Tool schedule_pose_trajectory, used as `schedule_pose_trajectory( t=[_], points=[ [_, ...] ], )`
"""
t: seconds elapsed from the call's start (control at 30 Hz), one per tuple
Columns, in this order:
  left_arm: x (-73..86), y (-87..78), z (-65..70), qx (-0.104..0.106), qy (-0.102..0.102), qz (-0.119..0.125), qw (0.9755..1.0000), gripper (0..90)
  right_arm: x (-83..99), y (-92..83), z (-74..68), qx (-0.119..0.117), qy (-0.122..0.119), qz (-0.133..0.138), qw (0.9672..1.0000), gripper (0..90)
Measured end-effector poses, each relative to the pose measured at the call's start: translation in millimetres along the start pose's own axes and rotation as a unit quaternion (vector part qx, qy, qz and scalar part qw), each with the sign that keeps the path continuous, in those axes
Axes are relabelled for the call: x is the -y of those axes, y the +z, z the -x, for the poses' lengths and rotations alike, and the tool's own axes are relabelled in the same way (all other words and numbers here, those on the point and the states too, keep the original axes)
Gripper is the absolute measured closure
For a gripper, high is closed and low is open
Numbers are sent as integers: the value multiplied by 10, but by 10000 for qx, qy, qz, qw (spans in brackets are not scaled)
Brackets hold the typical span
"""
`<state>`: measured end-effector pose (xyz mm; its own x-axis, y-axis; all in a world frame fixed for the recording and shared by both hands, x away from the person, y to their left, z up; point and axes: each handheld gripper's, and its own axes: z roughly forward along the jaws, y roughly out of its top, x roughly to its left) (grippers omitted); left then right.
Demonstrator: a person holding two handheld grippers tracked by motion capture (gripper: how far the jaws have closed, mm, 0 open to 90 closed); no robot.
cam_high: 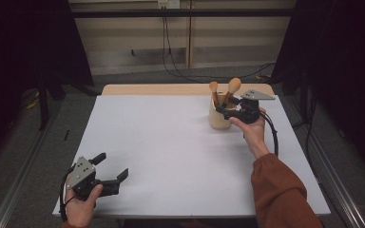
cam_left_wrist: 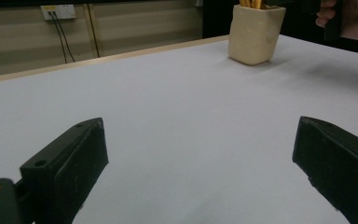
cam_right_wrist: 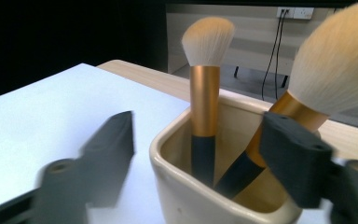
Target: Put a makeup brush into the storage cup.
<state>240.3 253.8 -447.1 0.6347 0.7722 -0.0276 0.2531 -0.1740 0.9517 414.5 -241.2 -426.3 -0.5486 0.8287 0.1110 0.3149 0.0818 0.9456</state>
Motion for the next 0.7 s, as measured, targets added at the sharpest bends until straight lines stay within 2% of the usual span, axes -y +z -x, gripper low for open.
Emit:
schedule_pose_trajectory(
  t=[0.13,0.23,0.33,0.43,0.5,0.7],
  points=[
    [-2,-4,-1,-8,-17,17,10000,31,-3,-44,7,-48,128,34,9999,125],
    [1,-7,-9,-23,-17,12,10000,31,20,-92,6,-54,93,5,9999,30],
    [4,-9,-10,-24,-44,26,10000,31,53,-158,-12,-132,28,24,9999,17],
    [1,-9,-12,-29,-27,26,10000,31,74,-228,-13,-219,86,89,9997,18],
    [1,-8,-11,-31,-24,18,10000,31,89,-277,-37,-37,33,178,9998,23],
    [2,4,-8,-13,-27,1,10000,31,153,-423,-105,145,0,222,9996,23]
  ],
)
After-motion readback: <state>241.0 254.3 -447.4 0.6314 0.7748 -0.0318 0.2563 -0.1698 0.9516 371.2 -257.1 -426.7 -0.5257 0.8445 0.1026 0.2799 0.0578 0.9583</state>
